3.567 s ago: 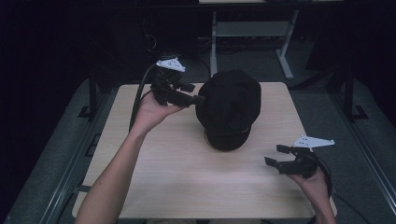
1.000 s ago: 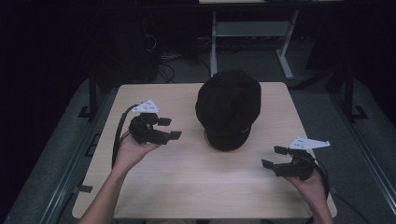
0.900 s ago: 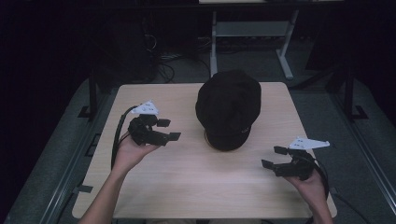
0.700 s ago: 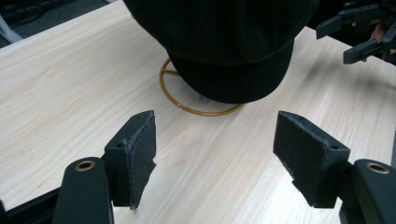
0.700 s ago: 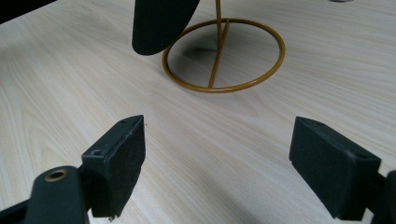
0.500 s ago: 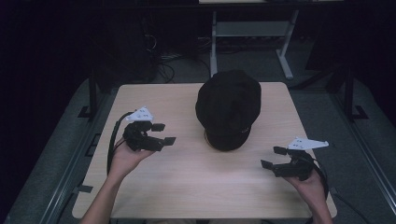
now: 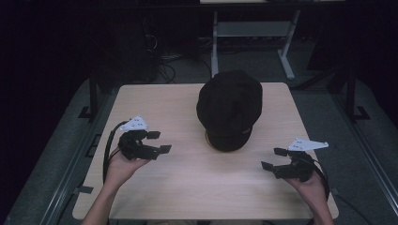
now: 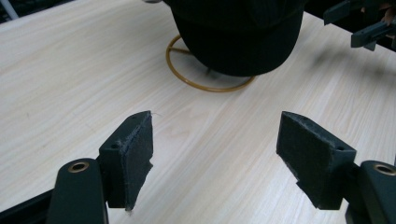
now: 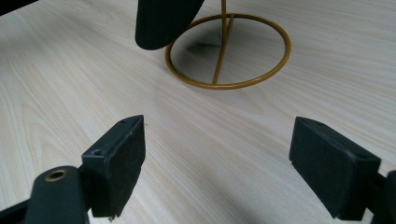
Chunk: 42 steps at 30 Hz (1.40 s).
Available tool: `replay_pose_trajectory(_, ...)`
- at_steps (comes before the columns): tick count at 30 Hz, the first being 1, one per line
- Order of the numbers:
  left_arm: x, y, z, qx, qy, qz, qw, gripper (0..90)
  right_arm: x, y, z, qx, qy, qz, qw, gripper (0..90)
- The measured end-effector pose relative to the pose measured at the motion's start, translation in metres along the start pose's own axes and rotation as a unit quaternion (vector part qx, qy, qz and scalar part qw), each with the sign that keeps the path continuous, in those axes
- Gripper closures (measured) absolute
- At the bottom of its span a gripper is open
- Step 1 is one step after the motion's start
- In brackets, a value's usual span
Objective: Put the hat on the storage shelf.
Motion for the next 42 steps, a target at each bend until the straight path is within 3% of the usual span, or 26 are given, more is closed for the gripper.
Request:
replay_pose_trajectory(23,-0.003,0.007,0.037,-0.003,0.010,-0.017,0.9998,25.5,-0.003,-0.003,0.001,-0.009,0.006,-0.001,0.9999,18.2)
replay_pose_trajectory(42,0.002,0.013,0.066,-0.023,-0.002,-0.044,0.9988,24.9,-0.004,0.000,0.008,-0.012,0.006,-0.004,0.9999,19.1)
Point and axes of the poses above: each handheld gripper's, and its own axes: y roughly backward along the jaws, z roughly out of its underside, x roughly to its right, the point moved 4 cm from there along -y, roughly forward along the jaws
